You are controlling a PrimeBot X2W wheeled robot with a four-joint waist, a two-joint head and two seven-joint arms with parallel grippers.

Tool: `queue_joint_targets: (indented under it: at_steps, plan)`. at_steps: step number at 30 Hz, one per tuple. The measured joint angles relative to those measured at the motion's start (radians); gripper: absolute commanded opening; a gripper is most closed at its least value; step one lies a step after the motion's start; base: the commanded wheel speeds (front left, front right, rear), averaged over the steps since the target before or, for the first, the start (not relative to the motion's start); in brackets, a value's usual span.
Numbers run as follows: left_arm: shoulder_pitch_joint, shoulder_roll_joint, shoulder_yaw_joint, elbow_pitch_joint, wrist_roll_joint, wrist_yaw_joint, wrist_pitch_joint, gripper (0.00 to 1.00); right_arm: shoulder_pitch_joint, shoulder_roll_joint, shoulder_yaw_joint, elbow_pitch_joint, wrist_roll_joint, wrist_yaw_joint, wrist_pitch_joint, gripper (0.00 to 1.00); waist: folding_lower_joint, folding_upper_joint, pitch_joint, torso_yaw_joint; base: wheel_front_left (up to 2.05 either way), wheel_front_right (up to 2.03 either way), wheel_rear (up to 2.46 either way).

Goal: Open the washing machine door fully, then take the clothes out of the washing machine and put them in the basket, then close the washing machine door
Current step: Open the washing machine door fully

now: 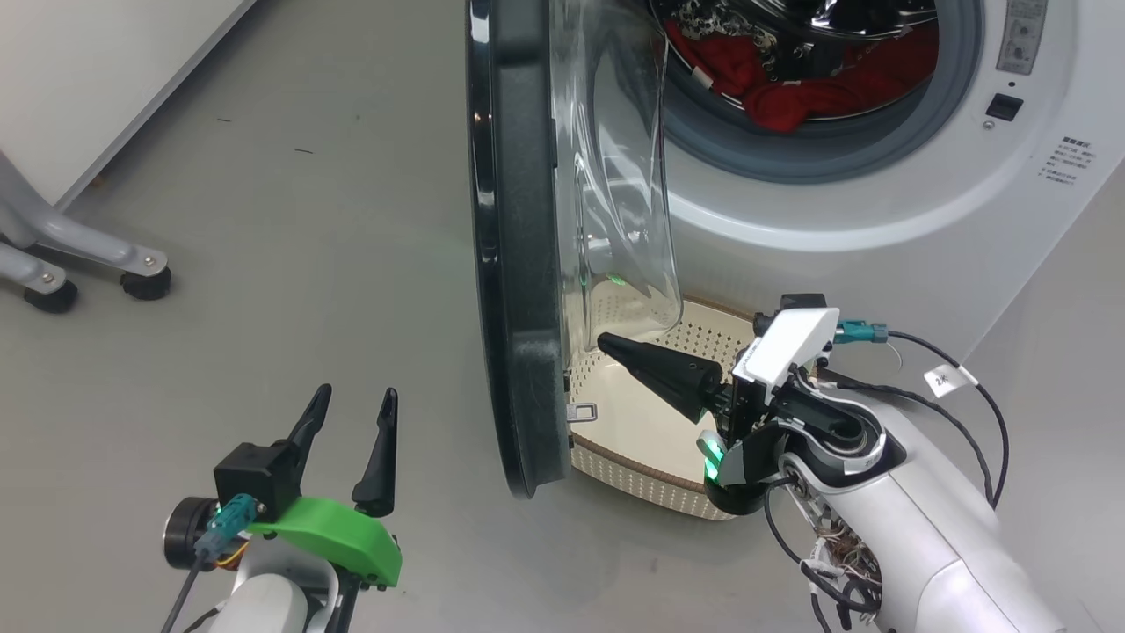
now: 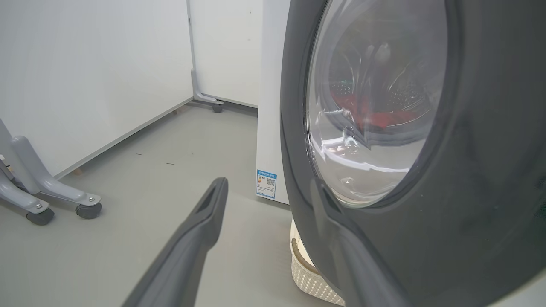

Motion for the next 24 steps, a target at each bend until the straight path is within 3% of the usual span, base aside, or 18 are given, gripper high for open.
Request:
queue_joint_targets:
  at_steps: [5, 7, 8, 16, 24]
  plan:
    - [0.016, 0.007, 0.016, -0.006, -0.006, 0.01, 0.0, 1.0, 0.04, 0.001, -0.029, 0.001, 0.007, 0.009, -0.073, 0.0, 0.0, 0.0, -0.003, -0.017, 0.0, 0.0, 0.0]
    - [0.016, 0.009, 0.02, -0.009, -0.006, 0.01, 0.0, 1.0, 0.049, 0.002, -0.045, 0.004, -0.006, 0.013, -0.113, 0.46, 0.0, 0.0, -0.003, -0.025, 0.0, 0.0, 0.0]
    - [0.017, 0.011, 0.021, -0.012, -0.006, 0.01, 0.0, 1.0, 0.055, 0.002, -0.053, 0.004, -0.01, 0.017, -0.131, 0.99, 0.0, 0.0, -0.003, -0.029, 0.0, 0.0, 0.0]
    - [0.02, 0.014, 0.021, -0.017, -0.007, 0.011, 0.0, 1.0, 0.122, 0.0, -0.093, 0.006, -0.081, 0.018, -0.261, 1.0, 0.0, 0.0, -0.005, -0.057, 0.0, 0.0, 0.0]
    - [0.025, 0.017, 0.024, -0.019, -0.008, 0.019, 0.0, 1.0, 0.178, -0.056, -0.085, -0.009, -0.276, 0.026, -0.44, 1.0, 0.0, 0.0, -0.007, -0.071, 0.0, 0.0, 0.0]
